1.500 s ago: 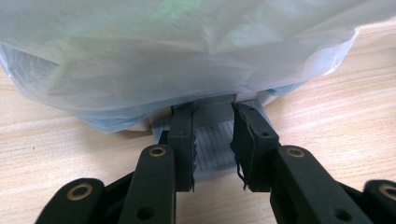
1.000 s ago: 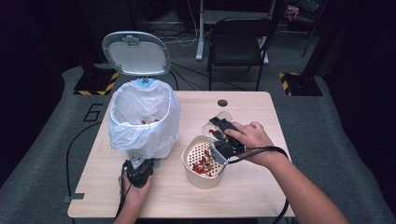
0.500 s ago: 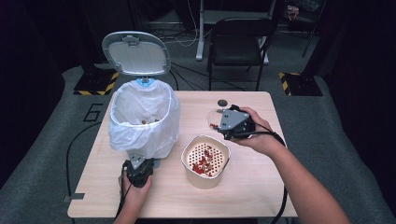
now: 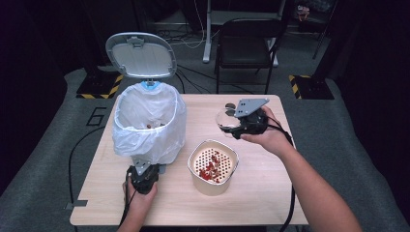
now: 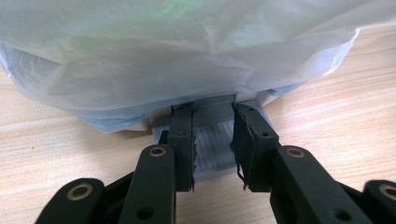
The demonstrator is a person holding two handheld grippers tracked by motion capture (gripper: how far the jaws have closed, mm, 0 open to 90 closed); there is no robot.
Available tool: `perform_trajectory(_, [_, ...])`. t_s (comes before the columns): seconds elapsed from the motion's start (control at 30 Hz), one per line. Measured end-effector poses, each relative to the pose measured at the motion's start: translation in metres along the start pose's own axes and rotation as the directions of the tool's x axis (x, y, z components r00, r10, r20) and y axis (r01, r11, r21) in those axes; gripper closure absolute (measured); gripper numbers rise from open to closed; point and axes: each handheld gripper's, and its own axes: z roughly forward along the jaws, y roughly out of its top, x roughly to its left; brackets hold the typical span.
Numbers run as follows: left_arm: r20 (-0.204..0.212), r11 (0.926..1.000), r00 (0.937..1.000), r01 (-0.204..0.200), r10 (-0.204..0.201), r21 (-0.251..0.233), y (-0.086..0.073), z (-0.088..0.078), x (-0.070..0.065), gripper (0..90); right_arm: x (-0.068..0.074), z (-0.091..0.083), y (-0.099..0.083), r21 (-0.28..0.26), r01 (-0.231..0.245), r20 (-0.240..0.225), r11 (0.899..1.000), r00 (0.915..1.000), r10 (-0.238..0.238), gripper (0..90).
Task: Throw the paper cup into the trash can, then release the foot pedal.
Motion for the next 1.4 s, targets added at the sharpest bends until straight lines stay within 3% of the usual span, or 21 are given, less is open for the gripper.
perform_trajectory(0.07, [0.0,1.0,1.0,0.0,0.0,-0.001,0.0,0.0,0.0,69.3,-0.005,0.003,0.001,-0.004,-0.051,-0.031,0.999,0.9982,0.051,43.2])
perform_trajectory(0.17, [0.0,1.0,1.0,-0.001,0.001,0.0,0.0,0.0,0.0,69.3,-0.007,0.005,0.002,-0.004,-0.064,-0.039,0.998,0.9972,0.064,43.2])
perform_trajectory(0.23, [0.001,1.0,1.0,-0.001,0.001,0.001,0.0,0.0,0.0,69.3,-0.01,0.006,0.004,-0.013,-0.1,-0.057,0.995,0.9934,0.099,43.2])
perform_trajectory(0.27, [0.002,1.0,1.0,0.001,-0.001,0.001,0.0,0.0,0.0,69.3,-0.01,0.006,0.004,-0.013,-0.1,-0.057,0.995,0.9934,0.099,43.2])
perform_trajectory(0.3, [0.001,0.9995,0.9997,-0.024,0.024,0.021,0.0,-0.001,0.002,69.3,-0.01,0.006,0.005,-0.013,-0.104,-0.062,0.994,0.9927,0.103,43.2])
perform_trajectory(0.37, [0.001,0.9995,0.9997,-0.023,0.023,0.02,0.0,-0.001,0.002,69.3,-0.011,0.007,0.009,-0.008,-0.122,-0.09,0.993,0.9886,0.121,43.2])
perform_trajectory(0.67, [0.002,0.9995,0.9997,-0.022,0.022,0.021,0.0,-0.001,0.002,69.4,-0.015,0.005,0.025,-0.031,-0.168,-0.136,0.985,0.9773,0.163,43.3])
perform_trajectory(0.8, [0.001,0.9995,0.9997,-0.022,0.022,0.02,0.0,-0.001,0.002,69.3,-0.015,0.005,0.032,-0.031,-0.161,-0.134,0.986,0.9786,0.156,43.3])
perform_trajectory(1.2, [0.001,0.9996,0.9998,-0.022,0.022,0.02,0.0,-0.001,0.002,69.4,-0.008,0.004,0.074,-0.051,-0.15,-0.146,0.987,0.9791,0.141,43.4])
perform_trajectory(1.27, [-0.005,0.9969,0.9983,-0.058,0.059,0.053,0.001,-0.003,0.005,69.4,-0.007,0.004,0.082,-0.052,-0.142,-0.156,0.989,0.9789,0.132,43.4])
perform_trajectory(1.33, [-0.009,0.9951,0.9967,-0.08,0.081,0.057,0.001,-0.004,0.007,69.4,-0.006,0.004,0.089,-0.056,-0.139,-0.163,0.989,0.9782,0.128,43.5])
perform_trajectory(1.4, [-0.009,0.995,0.9965,-0.082,0.083,0.057,0.001,-0.004,0.007,69.4,-0.004,0.005,0.097,-0.059,-0.138,-0.176,0.989,0.9763,0.126,43.4])
